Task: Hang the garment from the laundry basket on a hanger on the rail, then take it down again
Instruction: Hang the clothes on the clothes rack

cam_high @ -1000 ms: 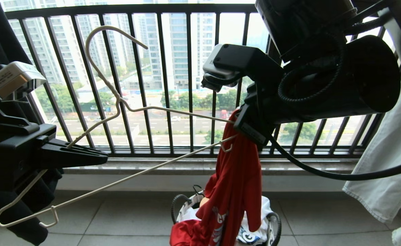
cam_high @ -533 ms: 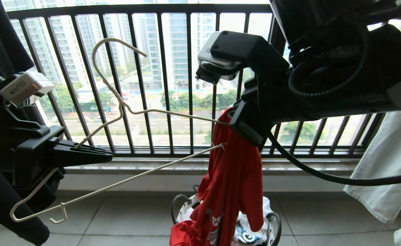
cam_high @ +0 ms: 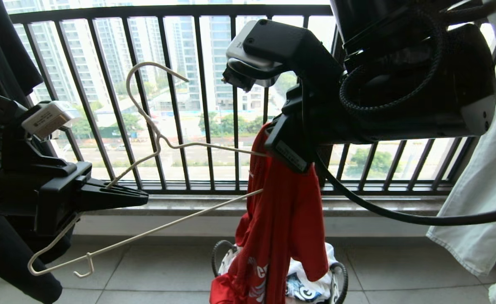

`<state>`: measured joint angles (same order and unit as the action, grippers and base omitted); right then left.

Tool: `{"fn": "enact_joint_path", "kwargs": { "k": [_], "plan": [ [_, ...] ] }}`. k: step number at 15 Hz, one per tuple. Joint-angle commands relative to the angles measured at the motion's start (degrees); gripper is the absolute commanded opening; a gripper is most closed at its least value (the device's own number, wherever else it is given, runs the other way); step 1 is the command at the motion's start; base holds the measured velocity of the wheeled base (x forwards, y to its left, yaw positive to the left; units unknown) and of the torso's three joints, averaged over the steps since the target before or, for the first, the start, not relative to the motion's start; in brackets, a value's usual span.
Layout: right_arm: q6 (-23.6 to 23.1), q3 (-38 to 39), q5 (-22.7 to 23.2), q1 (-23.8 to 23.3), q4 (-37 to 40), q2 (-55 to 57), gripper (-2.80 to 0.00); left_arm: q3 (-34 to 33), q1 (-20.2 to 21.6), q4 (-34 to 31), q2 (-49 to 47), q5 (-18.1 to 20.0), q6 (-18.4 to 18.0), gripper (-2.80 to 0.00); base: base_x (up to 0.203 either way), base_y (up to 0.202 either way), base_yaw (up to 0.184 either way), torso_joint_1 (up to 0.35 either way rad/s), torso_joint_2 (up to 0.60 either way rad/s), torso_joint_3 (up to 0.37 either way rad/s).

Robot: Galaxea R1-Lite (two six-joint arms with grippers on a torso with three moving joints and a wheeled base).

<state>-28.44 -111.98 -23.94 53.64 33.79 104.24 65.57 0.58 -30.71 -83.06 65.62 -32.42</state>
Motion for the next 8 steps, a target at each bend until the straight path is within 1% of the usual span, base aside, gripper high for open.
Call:
{"fn": "enact_joint_path", "kwargs": {
  "k": [1,3,5,6,8],
  "plan": [
    [-0.21,0.01,-0.14,0.64,-0.56,0.52,-2.80,0.00,-0.46,0.21,-2.62,0.09,-0.18,-2.80,0.000,0.000,0.000,0.000,0.00,0.000],
    [-0.23,0.01,-0.05,1.56,-2.98,0.99,-2.80,-0.58,-1.20,1.65,-3.67,0.07,-0.10,-2.80,0.000,0.000,0.000,0.000,0.00,0.000],
    [-0.55,-0.15,-0.05,1.82,-4.31,1.57,-2.80,-1.36,-3.39,1.69,-3.82,-0.27,-0.10,-2.80,0.000,0.000,0.000,0.000,0.00,0.000],
    [-0.56,-0.17,-0.05,1.91,-5.30,1.58,-2.80,-1.63,-4.34,1.70,-4.48,-1.01,-0.10,-2.80,0.000,0.000,0.000,0.000,0.00,0.000],
    [-0.56,-0.17,0.04,2.43,-6.41,1.78,-2.80,-1.68,-5.46,1.98,-6.17,-1.60,-0.05,-2.80,0.000,0.000,0.000,0.000,0.00,0.000]
  ]
}}
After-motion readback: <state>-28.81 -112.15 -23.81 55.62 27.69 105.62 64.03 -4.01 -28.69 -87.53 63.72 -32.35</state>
